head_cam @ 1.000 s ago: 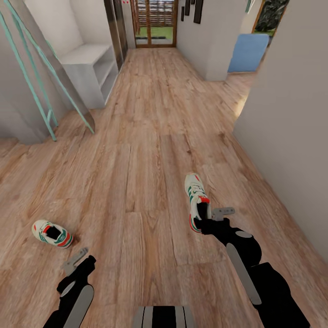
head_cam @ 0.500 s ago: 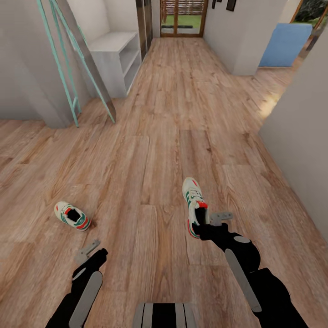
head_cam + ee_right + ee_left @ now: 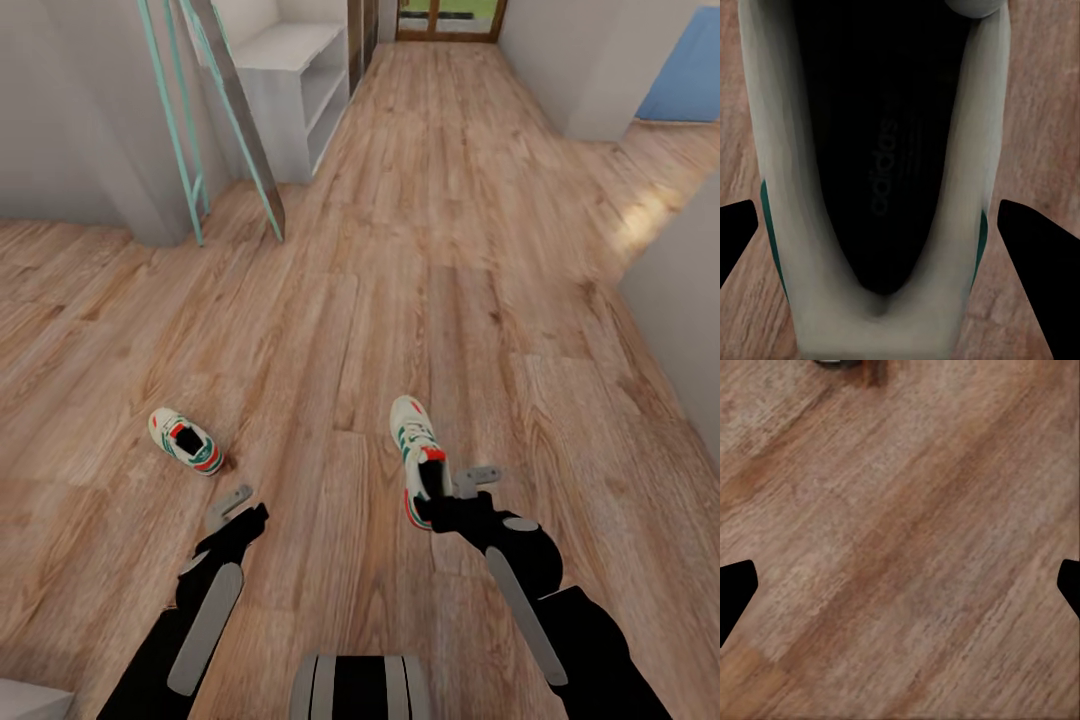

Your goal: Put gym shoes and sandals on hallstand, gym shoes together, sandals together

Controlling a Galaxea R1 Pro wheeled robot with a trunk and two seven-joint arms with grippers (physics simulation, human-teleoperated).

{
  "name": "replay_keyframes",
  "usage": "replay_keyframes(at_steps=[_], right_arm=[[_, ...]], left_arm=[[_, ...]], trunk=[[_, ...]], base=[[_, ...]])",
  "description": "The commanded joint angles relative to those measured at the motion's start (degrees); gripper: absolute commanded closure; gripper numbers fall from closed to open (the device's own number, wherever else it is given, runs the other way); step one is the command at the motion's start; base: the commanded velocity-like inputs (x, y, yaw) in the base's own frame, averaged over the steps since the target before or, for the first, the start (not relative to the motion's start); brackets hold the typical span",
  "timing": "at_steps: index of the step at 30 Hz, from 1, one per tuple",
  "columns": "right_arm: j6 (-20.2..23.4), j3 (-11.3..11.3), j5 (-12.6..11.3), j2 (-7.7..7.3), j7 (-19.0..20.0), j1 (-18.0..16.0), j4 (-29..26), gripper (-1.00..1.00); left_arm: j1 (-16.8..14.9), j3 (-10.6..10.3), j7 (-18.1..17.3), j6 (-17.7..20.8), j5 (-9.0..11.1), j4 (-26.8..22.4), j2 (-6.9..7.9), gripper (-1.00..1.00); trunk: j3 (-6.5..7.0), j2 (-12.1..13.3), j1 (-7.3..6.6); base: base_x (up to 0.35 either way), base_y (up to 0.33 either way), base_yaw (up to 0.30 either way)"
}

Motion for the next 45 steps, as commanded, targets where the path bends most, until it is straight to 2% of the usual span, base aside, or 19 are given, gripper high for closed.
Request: replay_keyframes(at_steps=[1, 5, 7, 11, 15, 17, 22, 30, 35, 39, 42, 45], right_arm=[[-0.27, -0.03, -0.02, -0.01, -0.03, 0.03, 0.00, 1.00], [-1.59, -0.22, 0.02, -0.14, 0.01, 0.01, 0.00, 1.00], [-1.95, -0.39, 0.02, -0.18, 0.01, 0.03, 0.00, 1.00], [-2.22, -0.53, 0.03, -0.20, 0.02, 0.13, 0.00, 1.00], [-2.35, -0.39, 0.00, -0.21, 0.02, 0.32, 0.00, 1.00], [-2.38, -0.12, -0.02, -0.18, 0.02, 0.39, 0.00, 1.00], [-2.36, 0.45, -0.05, -0.10, 0.29, 0.70, 0.00, 1.00], [-2.37, 0.57, -0.05, -0.06, 0.43, 0.99, 0.00, 1.00], [-3.18, 0.52, -0.04, -0.06, 1.76, 1.09, 0.00, 1.00], [-3.93, 0.39, 0.01, -0.05, 3.13, 1.12, 0.00, 1.00], [-3.95, 0.30, -0.01, -0.07, 3.39, 1.13, 0.00, 1.00], [-3.93, 0.26, -0.04, -0.11, 3.55, 1.13, 0.00, 1.00]], left_arm=[[0.52, -0.18, 0.24, 0.14, 0.02, -0.87, 0.09, -1.00], [2.08, -0.65, 0.78, 0.56, -0.08, -2.62, 0.33, -1.00], [2.46, -0.80, 0.86, 0.53, -0.17, -1.79, 0.31, -1.00], [2.70, -0.97, 0.78, 0.46, -0.21, -0.01, 0.24, -1.00], [2.57, -0.90, 0.43, 0.22, -0.32, 3.85, 0.27, -1.00], [2.15, -0.86, 0.09, -0.27, -0.41, 6.10, 0.31, -1.00], [-1.95, -0.86, -1.83, -3.03, -0.44, 13.29, 0.42, -1.00], [-3.89, -0.97, -4.39, -3.91, -0.56, 15.86, 0.49, -1.00], [-4.18, -1.06, -4.86, -4.36, -1.56, 16.54, 0.37, -1.00], [-4.24, -0.95, -4.98, -7.37, -2.29, 20.51, 0.44, -1.00], [-4.20, -1.08, -4.87, -8.62, -2.96, 21.11, 0.22, -1.00], [-2.42, -2.09, -3.73, -9.75, -4.16, 16.50, 0.08, -1.00]], trunk=[[-0.23, -0.02, 0.02], [-0.24, -0.02, 0.02], [-0.24, -0.02, 0.02], [0.64, 0.04, -0.08], [1.53, 0.09, -0.18], [1.97, 0.12, -0.23], [3.08, 0.18, -0.36], [4.85, 0.29, -0.57], [5.96, 0.36, -0.70], [6.85, 0.41, -0.80], [7.51, 0.45, -0.88], [8.18, 0.49, -0.96]], base=[[0.000, 0.000, 0.038], [0.000, 0.000, 0.019], [0.000, 0.000, 0.007], [0.000, 0.000, 0.004], [0.000, 0.000, 0.001], [0.000, 0.000, 0.000], [0.000, 0.000, 0.000], [0.000, 0.000, 0.000], [0.000, 0.000, 0.000], [0.000, 0.000, 0.000], [0.000, 0.000, 0.047], [0.000, 0.000, 0.205]])
